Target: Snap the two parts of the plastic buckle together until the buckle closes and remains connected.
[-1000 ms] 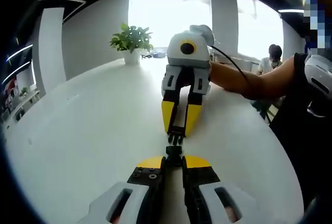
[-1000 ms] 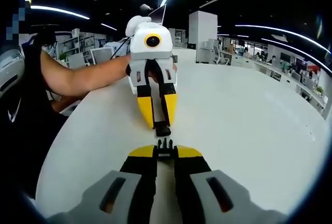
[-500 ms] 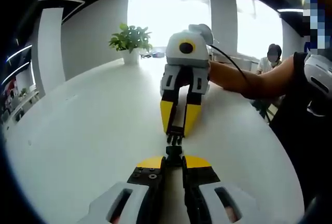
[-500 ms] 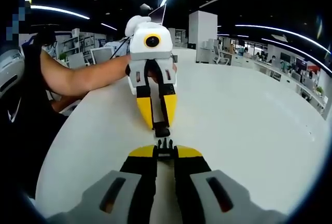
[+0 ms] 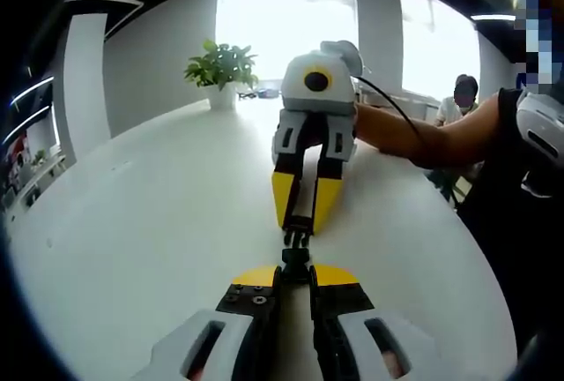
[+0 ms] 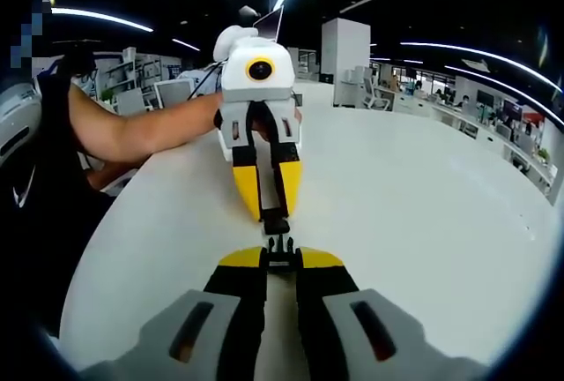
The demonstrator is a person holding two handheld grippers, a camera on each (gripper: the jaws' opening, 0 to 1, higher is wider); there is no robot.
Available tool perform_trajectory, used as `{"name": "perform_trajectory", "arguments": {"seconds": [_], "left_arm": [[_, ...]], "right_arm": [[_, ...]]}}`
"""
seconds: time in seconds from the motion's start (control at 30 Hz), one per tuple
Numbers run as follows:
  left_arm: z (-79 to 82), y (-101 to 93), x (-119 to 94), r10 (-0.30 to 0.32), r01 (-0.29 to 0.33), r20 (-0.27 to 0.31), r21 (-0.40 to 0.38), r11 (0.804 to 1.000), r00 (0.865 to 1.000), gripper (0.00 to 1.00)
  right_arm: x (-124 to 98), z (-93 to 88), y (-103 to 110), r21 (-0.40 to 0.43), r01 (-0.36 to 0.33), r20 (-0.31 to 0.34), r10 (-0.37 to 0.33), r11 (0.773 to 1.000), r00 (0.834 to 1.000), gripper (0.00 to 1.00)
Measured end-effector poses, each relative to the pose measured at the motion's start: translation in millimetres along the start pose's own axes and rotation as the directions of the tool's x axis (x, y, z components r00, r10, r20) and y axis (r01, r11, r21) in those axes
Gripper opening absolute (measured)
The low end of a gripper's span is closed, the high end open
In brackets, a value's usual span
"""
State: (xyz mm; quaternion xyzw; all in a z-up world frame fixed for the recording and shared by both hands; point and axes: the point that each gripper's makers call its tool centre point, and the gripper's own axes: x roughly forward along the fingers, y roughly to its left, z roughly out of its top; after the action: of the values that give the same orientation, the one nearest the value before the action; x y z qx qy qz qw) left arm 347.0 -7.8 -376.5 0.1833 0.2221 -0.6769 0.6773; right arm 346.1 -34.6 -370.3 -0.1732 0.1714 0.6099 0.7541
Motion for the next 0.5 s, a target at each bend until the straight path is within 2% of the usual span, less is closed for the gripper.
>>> {"name": "perform_trajectory", "arguments": {"seconds": [0.5], "left_arm": [[0.5, -0.9, 1.0, -0.004, 0.004, 0.003, -0.001, 1.0, 1.0, 0.11]], "right_arm": [[0.4, 0.8, 1.1, 0.0, -0.003, 0.003, 0.003, 1.0, 1.0, 0.11]]}}
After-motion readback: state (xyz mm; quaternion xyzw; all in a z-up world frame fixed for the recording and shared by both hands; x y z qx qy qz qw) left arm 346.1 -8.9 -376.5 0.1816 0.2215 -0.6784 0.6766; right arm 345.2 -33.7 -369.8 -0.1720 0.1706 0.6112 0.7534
